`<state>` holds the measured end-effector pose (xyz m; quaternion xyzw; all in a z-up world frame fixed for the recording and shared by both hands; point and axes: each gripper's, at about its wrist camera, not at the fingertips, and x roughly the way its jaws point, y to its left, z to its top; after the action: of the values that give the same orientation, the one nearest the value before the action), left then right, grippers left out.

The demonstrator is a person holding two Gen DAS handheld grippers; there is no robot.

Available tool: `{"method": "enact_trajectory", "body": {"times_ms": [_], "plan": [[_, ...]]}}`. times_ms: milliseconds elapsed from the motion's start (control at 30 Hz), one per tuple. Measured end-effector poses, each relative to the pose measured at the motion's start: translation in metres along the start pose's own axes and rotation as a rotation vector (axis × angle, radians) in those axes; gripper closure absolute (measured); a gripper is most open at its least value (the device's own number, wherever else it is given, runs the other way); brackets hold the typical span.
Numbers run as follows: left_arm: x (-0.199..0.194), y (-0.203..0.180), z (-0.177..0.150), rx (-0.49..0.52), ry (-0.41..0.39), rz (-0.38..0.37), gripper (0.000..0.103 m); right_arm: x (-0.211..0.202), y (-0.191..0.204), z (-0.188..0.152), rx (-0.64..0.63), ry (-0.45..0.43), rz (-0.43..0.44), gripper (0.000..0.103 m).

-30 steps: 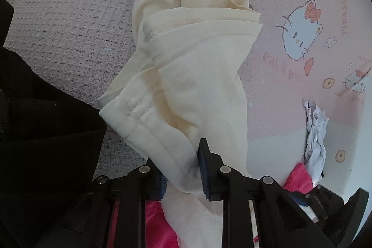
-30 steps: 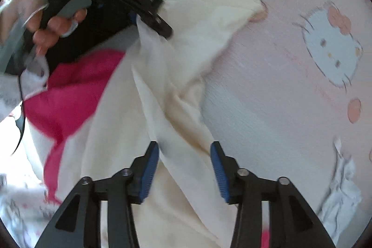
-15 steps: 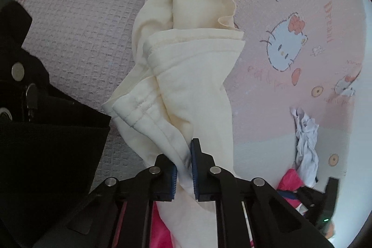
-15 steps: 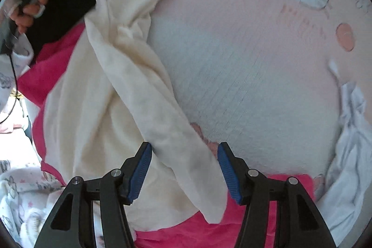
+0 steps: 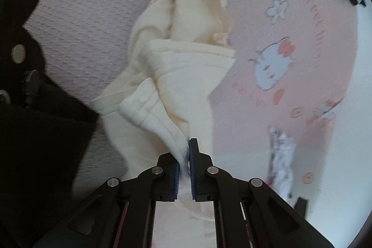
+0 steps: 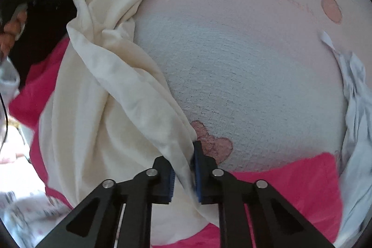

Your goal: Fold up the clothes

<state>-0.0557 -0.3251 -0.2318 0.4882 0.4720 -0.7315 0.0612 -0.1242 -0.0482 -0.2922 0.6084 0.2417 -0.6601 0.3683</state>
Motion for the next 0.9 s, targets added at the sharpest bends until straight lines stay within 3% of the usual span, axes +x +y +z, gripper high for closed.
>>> {"method": "enact_trajectory", "body": {"times_ms": [233, 400, 500, 667, 800, 900], "plan": [[-0.007, -0.003, -0.002, -0.080, -0.066, -0.259, 0.099, -0.025, -0.007, -0.012, 0.101, -0.168, -0.067, 0.094], [-0.020, -0.031, 0.004, -0.074, -0.104, -0.358, 0.099, -0.057, -0.027, -0.031, 0.182, -0.306, -0.141, 0.095], [-0.022, -0.052, 0.008, -0.072, -0.127, -0.441, 0.099, -0.063, -0.032, -0.042, 0.225, -0.338, -0.165, 0.095], [-0.006, -0.094, 0.024, -0.029, -0.126, -0.471, 0.099, -0.075, -0.057, -0.049, 0.328, -0.407, -0.171, 0.095], [0.019, -0.135, 0.041, 0.008, -0.114, -0.484, 0.099, -0.079, -0.085, -0.045, 0.391, -0.417, -0.183, 0.095], [0.030, -0.162, 0.052, 0.046, -0.107, -0.483, 0.099, -0.075, -0.107, -0.030, 0.442, -0.400, -0.140, 0.095]]}}
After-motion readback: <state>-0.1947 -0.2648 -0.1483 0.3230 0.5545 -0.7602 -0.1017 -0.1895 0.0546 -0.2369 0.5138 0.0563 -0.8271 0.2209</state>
